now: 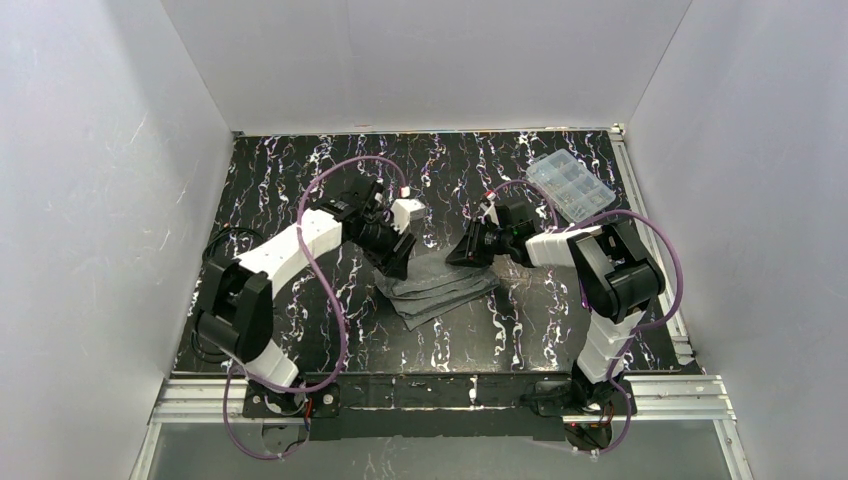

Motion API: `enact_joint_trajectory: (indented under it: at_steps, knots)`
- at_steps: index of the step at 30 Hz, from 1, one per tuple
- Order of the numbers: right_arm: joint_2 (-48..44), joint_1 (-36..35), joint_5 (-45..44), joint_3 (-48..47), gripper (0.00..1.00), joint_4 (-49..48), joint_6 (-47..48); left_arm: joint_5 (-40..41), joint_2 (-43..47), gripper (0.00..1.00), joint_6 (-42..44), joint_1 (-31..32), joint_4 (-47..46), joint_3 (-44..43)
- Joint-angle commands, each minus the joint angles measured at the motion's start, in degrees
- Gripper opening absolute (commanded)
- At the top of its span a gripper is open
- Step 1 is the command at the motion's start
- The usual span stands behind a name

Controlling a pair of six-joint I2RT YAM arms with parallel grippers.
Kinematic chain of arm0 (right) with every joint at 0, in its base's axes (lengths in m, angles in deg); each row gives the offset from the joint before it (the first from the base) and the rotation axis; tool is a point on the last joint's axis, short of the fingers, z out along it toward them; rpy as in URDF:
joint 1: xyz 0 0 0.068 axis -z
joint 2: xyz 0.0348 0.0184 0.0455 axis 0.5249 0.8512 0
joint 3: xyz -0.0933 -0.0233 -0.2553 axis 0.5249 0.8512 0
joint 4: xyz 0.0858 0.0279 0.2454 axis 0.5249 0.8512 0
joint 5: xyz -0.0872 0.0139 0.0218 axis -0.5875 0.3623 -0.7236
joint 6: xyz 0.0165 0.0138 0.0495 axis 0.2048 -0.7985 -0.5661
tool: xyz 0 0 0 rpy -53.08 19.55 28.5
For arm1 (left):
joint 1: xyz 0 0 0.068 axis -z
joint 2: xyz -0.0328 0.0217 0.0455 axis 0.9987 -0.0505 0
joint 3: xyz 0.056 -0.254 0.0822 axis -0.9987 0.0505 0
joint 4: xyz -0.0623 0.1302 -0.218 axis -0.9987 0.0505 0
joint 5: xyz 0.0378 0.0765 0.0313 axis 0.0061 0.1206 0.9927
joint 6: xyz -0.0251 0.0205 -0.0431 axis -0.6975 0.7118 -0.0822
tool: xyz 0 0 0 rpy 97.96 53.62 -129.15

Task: Fold the napkin into a case and place the utensils inside
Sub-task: Rotate the 2/3-rectangle-folded napkin at the center of the board.

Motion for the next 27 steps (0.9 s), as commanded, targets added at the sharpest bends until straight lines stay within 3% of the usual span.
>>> enact_joint_trajectory:
  at_steps: [1,6,13,20,27]
  knots:
    - [-0.3,0.9,0.6,0.0,0.30,-2.7,1.7,-5.7,5.5,0.55,4.7,3.9,6.9,-3.1]
    - [-0.1,1.0,0.6,-0.6,0.30,-2.6,1.6,-0.3,4.0,0.51,13.4,12.0,8.5,0.5]
    - [-0.5,1.3,0.4,0.1,0.30,-1.4,2.7,5.4,0.9,0.48,19.9,16.9,5.5,3.9]
    - [-0.5,1.9,0.1,0.8,0.29,0.5,4.7,11.6,-0.7,0.54,22.1,21.7,1.4,6.3]
    - [-1.2,2.4,0.5,1.0,0.29,0.2,4.4,14.4,-5.2,0.56,20.4,22.5,1.1,4.3]
